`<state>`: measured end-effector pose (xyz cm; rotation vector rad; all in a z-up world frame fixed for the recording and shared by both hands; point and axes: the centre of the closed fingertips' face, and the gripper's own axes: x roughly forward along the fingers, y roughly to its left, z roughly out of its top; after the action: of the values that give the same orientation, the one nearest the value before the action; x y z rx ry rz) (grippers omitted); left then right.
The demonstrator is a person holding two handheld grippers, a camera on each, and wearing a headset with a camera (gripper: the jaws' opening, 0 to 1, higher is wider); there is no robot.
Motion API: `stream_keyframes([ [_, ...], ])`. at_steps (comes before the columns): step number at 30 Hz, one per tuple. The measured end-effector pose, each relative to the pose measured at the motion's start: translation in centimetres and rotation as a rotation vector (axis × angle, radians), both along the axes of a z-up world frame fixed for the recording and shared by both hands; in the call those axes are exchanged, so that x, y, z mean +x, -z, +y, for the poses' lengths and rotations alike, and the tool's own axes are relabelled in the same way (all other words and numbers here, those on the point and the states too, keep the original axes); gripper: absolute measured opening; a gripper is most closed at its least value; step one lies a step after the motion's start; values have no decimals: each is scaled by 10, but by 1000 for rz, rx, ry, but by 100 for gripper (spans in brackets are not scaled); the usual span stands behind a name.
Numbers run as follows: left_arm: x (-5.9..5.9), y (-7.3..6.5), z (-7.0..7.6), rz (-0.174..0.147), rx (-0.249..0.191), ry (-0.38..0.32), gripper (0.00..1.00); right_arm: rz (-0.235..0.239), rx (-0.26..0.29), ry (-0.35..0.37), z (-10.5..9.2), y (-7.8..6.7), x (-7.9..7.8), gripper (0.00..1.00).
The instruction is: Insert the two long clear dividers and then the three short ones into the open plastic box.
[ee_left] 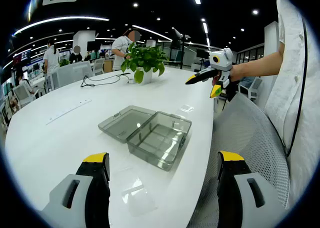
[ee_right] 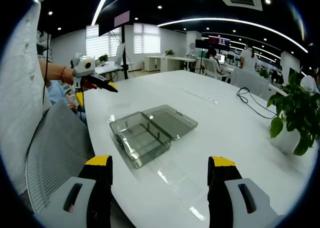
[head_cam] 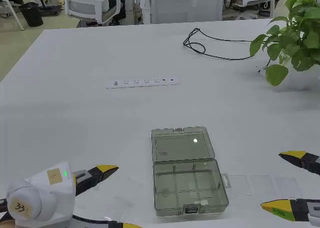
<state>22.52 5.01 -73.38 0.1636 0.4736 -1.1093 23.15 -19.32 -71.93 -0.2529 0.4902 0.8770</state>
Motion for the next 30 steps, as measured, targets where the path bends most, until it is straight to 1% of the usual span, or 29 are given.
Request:
stream_keyframes([
  [15, -1, 2, 1, 2, 4, 4, 90, -3, -1, -1, 0, -1, 0, 78],
  [30, 0, -1, 1, -1, 3, 4, 90, -3, -4, -6, 1, -1, 0, 78],
])
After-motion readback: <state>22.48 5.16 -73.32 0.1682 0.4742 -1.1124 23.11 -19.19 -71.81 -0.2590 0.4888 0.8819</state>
